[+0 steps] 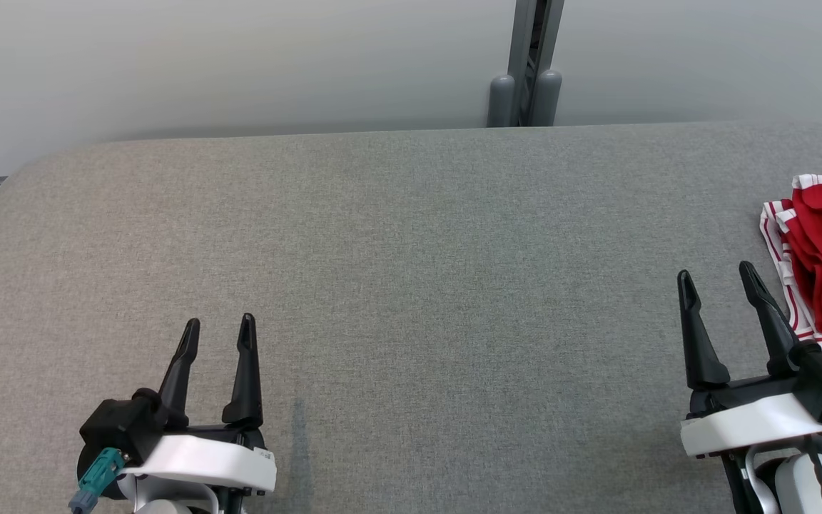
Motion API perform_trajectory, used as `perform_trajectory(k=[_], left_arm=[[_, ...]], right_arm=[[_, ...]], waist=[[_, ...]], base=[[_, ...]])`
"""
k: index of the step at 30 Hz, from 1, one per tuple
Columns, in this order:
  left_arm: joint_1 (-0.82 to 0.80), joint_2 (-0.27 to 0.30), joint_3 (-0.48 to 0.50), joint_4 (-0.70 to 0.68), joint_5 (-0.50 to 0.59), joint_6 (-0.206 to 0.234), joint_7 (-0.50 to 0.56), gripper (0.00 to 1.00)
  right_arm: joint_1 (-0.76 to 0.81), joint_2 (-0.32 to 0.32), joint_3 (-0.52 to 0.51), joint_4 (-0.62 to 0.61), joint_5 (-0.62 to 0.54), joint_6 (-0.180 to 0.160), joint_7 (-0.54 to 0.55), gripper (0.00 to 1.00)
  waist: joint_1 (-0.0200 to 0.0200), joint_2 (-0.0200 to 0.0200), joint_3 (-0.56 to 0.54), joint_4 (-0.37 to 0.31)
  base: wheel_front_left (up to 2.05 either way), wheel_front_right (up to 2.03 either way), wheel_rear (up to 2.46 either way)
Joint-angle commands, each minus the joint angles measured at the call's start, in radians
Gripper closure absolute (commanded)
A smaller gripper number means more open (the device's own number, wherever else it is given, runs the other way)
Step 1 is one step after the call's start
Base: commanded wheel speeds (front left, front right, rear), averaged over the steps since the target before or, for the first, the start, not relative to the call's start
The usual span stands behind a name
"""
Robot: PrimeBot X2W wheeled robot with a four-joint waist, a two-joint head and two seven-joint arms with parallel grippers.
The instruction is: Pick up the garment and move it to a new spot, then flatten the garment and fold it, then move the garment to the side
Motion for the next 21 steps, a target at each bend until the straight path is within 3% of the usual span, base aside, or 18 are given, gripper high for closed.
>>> perform_trajectory(k=[1,19,20,21], left_arm=[[0.006,0.005,0.003,0.003,-0.009,0.000,0.000,0.00],[0.007,0.005,0.004,0.016,-0.031,0.004,0.000,0.00],[0.000,0.000,0.001,0.018,-0.028,0.003,0.000,1.00],[0.002,-0.001,0.000,0.025,-0.028,0.003,0.000,1.00]], right_arm=[[-0.002,-0.007,0.001,-0.001,0.003,-0.001,-0.001,0.00],[-0.002,-0.010,0.011,-0.003,0.004,-0.001,-0.001,0.00],[0.000,-0.003,0.011,0.000,0.000,0.000,0.000,1.00],[0.004,0.000,0.011,0.006,0.000,0.000,0.000,1.00]], waist=[[0.0000,-0.0001,0.000,0.000],[0.0000,-0.0001,-0.005,0.006],[0.0000,-0.0001,-0.005,0.006],[0.0000,-0.0001,-0.005,0.006]], base=[[0.00,0.00,0.00],[0.00,0.00,0.00],[0.00,0.00,0.00],[0.00,0.00,0.00]])
